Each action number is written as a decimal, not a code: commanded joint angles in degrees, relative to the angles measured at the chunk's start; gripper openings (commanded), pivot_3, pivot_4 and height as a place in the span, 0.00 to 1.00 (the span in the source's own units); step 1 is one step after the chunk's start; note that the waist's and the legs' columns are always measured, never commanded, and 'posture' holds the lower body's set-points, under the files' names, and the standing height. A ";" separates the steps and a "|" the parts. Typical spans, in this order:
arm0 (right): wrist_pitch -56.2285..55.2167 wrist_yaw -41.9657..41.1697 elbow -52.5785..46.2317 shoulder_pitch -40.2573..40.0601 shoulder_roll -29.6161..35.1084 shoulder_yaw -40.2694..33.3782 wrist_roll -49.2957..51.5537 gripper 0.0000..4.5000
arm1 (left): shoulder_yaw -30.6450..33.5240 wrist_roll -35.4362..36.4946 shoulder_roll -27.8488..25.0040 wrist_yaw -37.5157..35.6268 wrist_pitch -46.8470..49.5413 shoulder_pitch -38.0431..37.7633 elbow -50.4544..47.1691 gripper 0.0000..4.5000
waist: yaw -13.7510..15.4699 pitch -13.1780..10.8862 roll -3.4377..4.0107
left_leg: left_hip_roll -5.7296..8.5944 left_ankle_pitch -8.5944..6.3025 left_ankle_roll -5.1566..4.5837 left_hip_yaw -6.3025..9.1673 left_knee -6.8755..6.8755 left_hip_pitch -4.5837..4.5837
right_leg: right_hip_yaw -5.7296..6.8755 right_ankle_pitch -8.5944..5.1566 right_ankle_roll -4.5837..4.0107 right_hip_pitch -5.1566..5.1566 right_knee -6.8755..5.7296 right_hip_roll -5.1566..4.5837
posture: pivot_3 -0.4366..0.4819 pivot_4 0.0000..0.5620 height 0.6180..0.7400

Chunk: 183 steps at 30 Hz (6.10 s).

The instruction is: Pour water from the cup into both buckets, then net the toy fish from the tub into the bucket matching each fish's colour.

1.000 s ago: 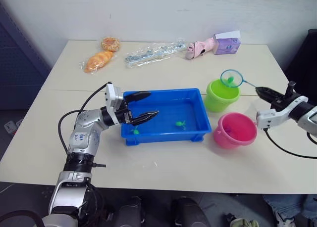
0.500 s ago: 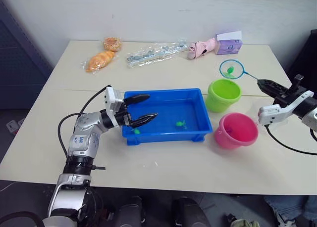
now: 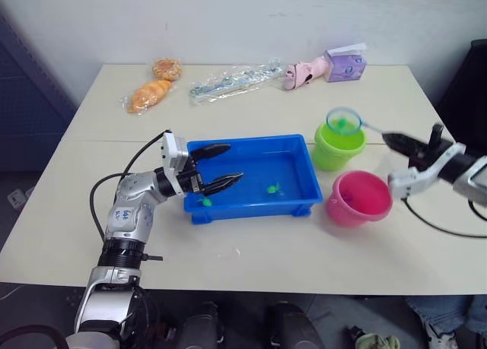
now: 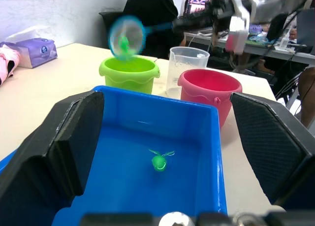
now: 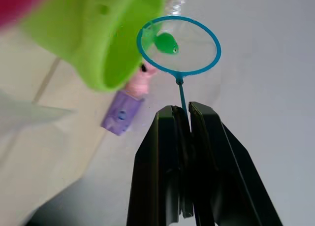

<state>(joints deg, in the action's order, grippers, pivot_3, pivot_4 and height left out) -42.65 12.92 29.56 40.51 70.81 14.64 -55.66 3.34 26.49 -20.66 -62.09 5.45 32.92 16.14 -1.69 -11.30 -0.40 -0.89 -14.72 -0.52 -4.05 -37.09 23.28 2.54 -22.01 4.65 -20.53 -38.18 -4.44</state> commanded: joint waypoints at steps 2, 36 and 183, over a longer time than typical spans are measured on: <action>0.99 -1.14 0.17 -0.94 0.73 -2.11 2.30 0.00 | 0.23 -0.13 -0.06 0.33 -0.94 -0.07 -1.86 0.98 | 0.28 0.01 -0.04 | 0.01 -0.01 -0.01 0.04 -0.01 0.01 | 0.04 0.00 0.00 0.08 0.09 -0.03 | 0.48 0.27 1.00; 4.07 0.97 5.91 -3.89 -0.40 1.30 -0.54 0.00 | 0.73 -0.07 -0.42 2.48 -1.21 -1.33 -3.30 0.98 | 0.00 0.06 0.02 | 0.01 0.01 -0.07 -0.21 -0.04 -0.07 | -0.26 0.00 0.00 -0.04 -0.11 -0.01 | 0.48 0.27 1.00; 49.52 -84.63 -26.29 0.21 -38.17 -0.09 63.53 0.00 | 7.69 0.43 -24.82 -15.73 0.16 -5.24 5.08 0.98 | -0.77 -0.03 -0.48 | -0.02 -0.27 -0.49 -1.21 -0.13 0.03 | -1.30 0.05 0.08 -0.90 -0.75 -0.14 | 0.48 0.27 1.00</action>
<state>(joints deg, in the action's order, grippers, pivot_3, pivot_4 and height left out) 5.60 -71.29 5.16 41.04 32.54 17.00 4.55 9.32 26.66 -44.41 -77.38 6.22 26.78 21.35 -2.46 -11.33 -0.89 -0.90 -15.00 -1.03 -5.26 -37.23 23.31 1.24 -21.96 4.73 -21.43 -38.93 -4.59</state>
